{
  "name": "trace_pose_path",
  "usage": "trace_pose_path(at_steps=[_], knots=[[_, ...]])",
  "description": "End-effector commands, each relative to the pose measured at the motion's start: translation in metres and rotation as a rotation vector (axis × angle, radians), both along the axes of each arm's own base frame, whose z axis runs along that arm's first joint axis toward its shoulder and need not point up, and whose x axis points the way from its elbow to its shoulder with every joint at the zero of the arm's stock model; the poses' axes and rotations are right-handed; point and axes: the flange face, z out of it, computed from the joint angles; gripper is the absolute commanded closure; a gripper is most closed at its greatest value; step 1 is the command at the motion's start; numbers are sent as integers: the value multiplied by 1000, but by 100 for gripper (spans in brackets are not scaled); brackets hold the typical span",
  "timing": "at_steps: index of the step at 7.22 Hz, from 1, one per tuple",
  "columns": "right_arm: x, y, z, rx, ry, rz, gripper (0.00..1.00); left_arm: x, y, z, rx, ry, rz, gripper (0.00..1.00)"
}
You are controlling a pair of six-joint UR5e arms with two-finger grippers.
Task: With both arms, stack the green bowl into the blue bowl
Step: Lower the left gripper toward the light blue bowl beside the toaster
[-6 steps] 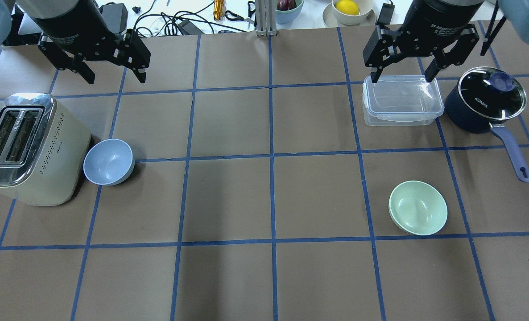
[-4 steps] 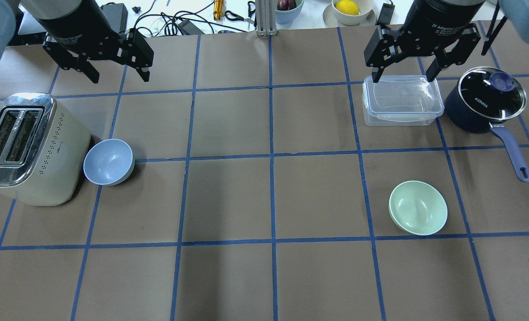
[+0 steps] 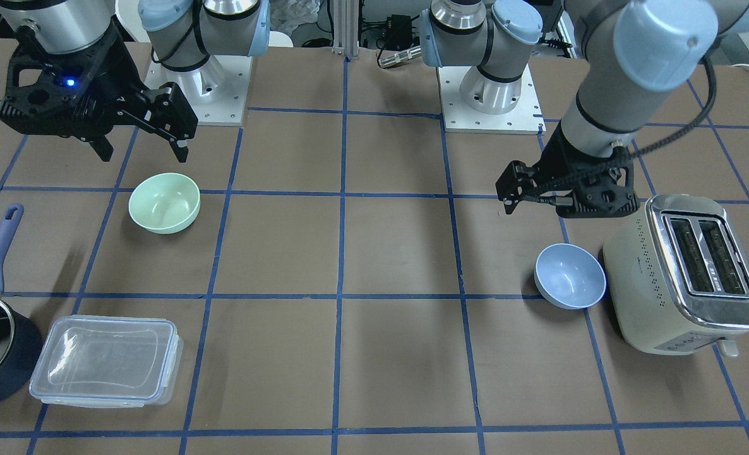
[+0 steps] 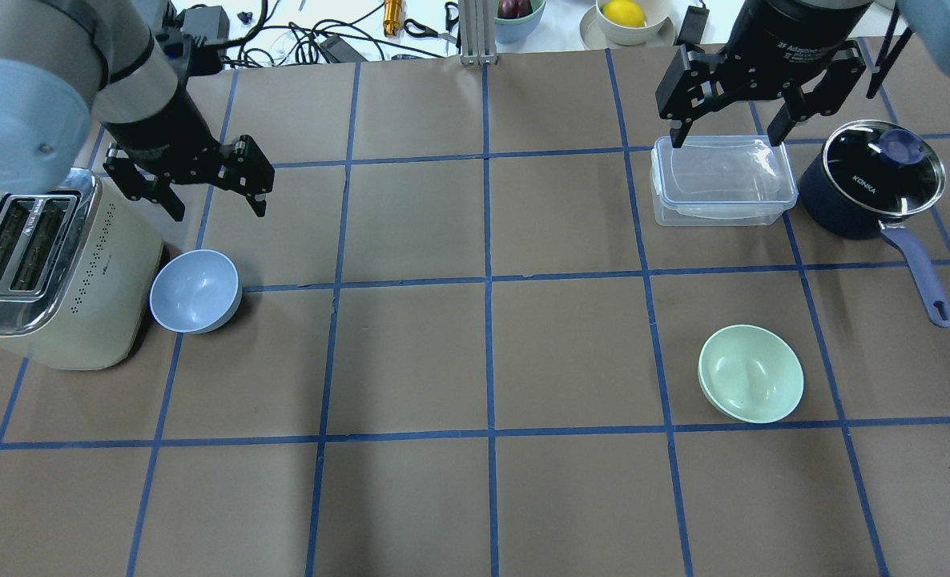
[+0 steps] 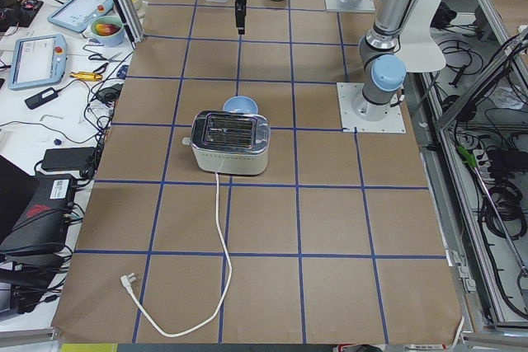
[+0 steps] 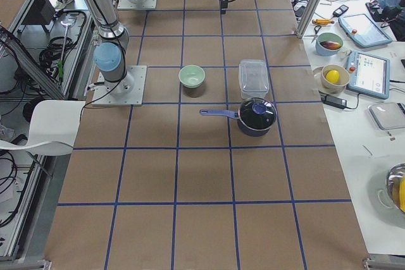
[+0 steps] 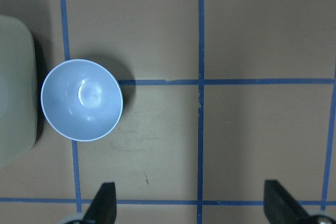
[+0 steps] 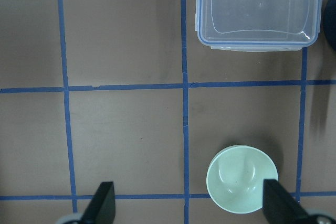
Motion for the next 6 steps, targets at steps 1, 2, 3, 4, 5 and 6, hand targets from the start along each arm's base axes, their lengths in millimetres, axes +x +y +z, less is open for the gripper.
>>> trace_pose_path(at_steps=[1, 2, 3, 4, 5, 6], knots=[[1, 0, 2, -1, 1, 1, 0, 50, 22, -109, -24, -1, -56, 0], [1, 0, 2, -1, 1, 1, 0, 67, 35, -144, -76, -18, -32, 0], [1, 1, 1, 2, 1, -1, 0, 66, 36, -171, -103, -24, -37, 0], [1, 0, 1, 0, 1, -1, 0, 68, 31, -186, -97, -23, -41, 0], [1, 1, 1, 2, 1, -1, 0, 70, 22, -195, -148, -38, -114, 9], [1, 1, 0, 6, 1, -1, 0, 70, 21, -203, -146, -45, -209, 47]])
